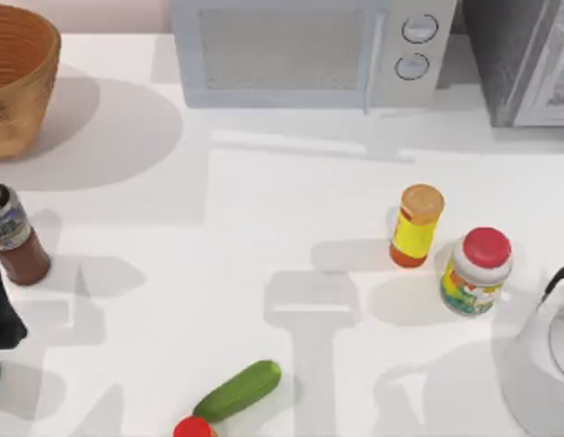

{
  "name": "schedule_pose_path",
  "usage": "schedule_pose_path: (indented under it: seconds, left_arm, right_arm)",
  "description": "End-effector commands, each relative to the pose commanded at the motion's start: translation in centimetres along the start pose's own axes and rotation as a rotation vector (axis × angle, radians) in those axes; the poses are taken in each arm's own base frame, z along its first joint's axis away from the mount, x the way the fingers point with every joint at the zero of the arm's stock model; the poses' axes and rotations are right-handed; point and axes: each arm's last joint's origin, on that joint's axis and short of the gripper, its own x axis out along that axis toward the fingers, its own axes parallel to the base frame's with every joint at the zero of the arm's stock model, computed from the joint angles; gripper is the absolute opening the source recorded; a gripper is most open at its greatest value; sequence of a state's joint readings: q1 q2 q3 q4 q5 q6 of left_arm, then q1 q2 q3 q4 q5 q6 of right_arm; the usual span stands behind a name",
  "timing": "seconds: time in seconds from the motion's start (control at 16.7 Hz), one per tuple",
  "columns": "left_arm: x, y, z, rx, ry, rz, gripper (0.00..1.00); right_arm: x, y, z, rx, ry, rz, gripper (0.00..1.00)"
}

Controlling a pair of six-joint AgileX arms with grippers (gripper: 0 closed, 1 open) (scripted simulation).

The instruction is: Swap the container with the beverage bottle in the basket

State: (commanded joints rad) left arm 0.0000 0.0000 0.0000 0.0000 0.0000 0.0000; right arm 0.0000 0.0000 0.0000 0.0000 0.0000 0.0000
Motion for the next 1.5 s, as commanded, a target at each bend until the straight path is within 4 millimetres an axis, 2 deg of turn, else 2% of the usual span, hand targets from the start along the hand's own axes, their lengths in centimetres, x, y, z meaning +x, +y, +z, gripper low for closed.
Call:
schedule_pose_path:
  seconds: [0.18, 0.36, 0.6, 0.78, 0.96, 1.08, 1.2, 1.32, 1.5]
  left_arm:
    - [0.0, 0.0, 0.2, 0.001, 0.003, 0.003, 1.00]
    - [0.0, 0.2, 2.1, 0.006, 0.034, 0.025, 1.00]
    - [0.9, 0.7, 7.2, 0.021, 0.138, 0.060, 1.00]
    - [3.1, 1.1, 12.1, 0.034, 0.254, 0.077, 1.00]
    - [7.2, 1.9, 16.9, 0.045, 0.396, 0.084, 1.00]
    - [10.9, 2.6, 19.4, 0.049, 0.499, 0.084, 1.00]
    - [15.2, 3.6, 21.1, 0.051, 0.606, 0.079, 1.00]
    - [19.9, 4.6, 21.7, 0.050, 0.716, 0.071, 1.00]
    - [26.7, 6.4, 20.5, 0.042, 0.880, 0.054, 1.00]
  right_arm:
    - [0.0, 0.0, 0.0, 0.000, 0.000, 0.000, 1.00]
    - [0.0, 0.0, 0.0, 0.000, 0.000, 0.000, 1.00]
    - [0.0, 0.0, 0.0, 0.000, 0.000, 0.000, 1.00]
    - [0.0, 0.0, 0.0, 0.000, 0.000, 0.000, 1.00]
    - [0.0, 0.0, 0.0, 0.000, 0.000, 0.000, 1.00]
    - [0.0, 0.0, 0.0, 0.000, 0.000, 0.000, 1.00]
    - [0.0, 0.0, 0.0, 0.000, 0.000, 0.000, 1.00]
    - [0.0, 0.0, 0.0, 0.000, 0.000, 0.000, 1.00]
    - [0.0, 0.0, 0.0, 0.000, 0.000, 0.000, 1.00]
